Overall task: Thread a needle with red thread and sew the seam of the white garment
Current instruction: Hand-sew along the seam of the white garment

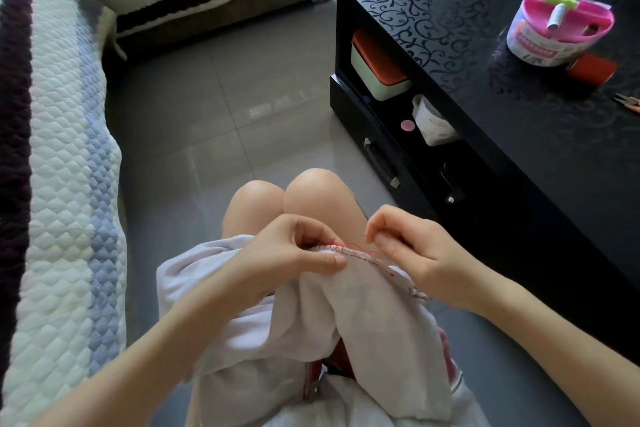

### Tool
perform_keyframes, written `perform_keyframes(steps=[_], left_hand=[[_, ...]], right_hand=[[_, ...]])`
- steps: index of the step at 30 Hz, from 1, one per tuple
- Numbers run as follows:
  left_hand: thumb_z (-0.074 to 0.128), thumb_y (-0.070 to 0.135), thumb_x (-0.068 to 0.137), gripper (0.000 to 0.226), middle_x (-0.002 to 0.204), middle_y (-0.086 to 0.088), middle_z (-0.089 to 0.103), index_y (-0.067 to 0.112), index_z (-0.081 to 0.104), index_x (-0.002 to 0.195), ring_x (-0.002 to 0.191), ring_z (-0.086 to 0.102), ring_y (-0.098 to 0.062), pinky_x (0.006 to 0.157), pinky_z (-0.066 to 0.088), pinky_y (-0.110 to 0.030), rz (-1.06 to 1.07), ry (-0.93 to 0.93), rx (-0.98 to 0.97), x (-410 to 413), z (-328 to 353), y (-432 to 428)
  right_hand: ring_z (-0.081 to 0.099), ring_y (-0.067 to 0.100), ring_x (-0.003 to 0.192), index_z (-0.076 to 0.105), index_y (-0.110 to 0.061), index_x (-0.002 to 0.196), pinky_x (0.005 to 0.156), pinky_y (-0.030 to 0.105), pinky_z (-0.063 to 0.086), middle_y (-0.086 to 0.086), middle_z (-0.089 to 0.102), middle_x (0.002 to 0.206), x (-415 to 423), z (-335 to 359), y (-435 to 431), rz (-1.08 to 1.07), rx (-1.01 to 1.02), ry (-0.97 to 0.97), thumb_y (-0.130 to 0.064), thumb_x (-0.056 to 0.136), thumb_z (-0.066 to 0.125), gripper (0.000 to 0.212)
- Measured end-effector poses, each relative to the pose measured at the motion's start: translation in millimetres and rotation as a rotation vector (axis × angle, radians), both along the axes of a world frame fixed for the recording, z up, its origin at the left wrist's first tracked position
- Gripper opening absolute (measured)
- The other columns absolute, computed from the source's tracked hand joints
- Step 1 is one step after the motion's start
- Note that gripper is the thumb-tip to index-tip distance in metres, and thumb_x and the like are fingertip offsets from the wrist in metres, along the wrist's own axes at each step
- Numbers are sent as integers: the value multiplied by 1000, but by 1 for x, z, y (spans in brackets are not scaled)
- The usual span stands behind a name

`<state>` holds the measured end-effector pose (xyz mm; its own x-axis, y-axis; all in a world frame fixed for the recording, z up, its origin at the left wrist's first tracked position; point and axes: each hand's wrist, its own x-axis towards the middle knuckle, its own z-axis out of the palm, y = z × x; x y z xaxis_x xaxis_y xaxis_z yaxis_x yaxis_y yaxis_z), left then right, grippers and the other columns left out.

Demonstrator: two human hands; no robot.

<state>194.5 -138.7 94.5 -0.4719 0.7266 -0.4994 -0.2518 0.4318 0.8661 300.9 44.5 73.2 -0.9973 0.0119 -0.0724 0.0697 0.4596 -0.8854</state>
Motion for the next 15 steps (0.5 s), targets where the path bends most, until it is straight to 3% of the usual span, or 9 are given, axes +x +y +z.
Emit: perform_keyframes(steps=[5,10,15], left_hand=[[72,20,68,2,71,1,67,20,73,67,71,60,-9,70,46,-20,-12,-26,4,-3,0,3],[72,20,69,2,74,-2,66,18,73,68,74,60,-10,72,46,-21,-14,-40,7,-5,-1,4],[71,17,71,3,73,-2,67,17,74,70,72,61,-10,70,48,-20,-23,-103,27,-7,-1,5]], right_hand=[[45,21,53,54,-31,83,53,43,40,3,53,60,-3,-8,-1,53,92,37,-26,89,51,9],[44,27,53,57,-30,84,53,47,39,8,53,61,-5,-11,1,69,26,12,-39,85,48,12],[46,31,59,59,-30,82,56,51,40,10,54,66,-6,-14,2,62,-68,-1,-39,85,49,13]])
